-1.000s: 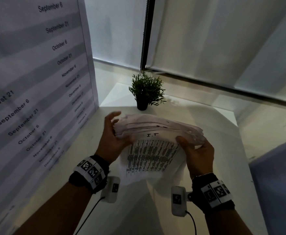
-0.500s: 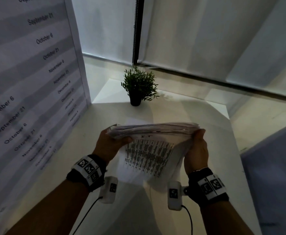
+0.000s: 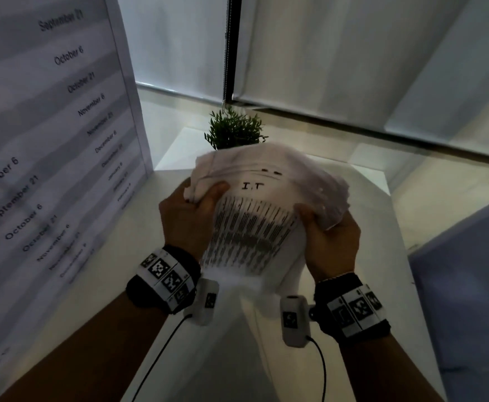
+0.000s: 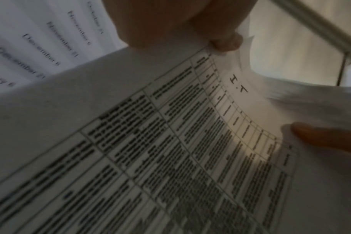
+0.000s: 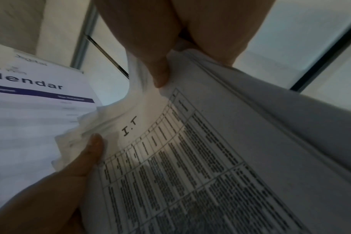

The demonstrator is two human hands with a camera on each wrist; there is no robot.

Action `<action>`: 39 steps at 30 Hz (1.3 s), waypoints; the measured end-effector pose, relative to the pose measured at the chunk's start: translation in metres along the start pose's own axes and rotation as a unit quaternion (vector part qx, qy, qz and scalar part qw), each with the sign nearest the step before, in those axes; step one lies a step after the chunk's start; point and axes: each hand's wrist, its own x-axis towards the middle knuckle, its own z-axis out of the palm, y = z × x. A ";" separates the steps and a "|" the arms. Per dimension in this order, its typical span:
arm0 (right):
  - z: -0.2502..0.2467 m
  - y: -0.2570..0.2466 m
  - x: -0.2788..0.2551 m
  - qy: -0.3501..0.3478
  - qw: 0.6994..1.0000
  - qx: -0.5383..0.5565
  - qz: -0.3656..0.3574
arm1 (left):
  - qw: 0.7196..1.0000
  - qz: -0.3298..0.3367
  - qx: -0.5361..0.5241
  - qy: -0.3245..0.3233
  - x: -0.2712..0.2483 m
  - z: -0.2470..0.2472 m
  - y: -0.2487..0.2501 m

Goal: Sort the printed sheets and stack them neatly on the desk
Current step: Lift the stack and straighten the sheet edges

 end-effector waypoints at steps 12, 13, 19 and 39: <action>0.015 0.003 -0.001 0.041 0.997 0.037 0.047 | 0.983 -0.087 -0.012 -0.159 -0.022 -0.022 -0.047; 0.015 0.003 0.001 0.047 0.997 0.042 0.048 | 0.982 -0.090 -0.018 -0.165 -0.021 -0.023 -0.046; 0.014 0.007 0.007 0.085 0.993 0.035 0.073 | 0.981 -0.099 -0.013 -0.169 -0.012 -0.023 -0.048; 0.010 0.026 -0.004 -0.011 0.994 0.042 0.102 | 0.987 -0.125 -0.056 -0.081 0.004 -0.015 -0.048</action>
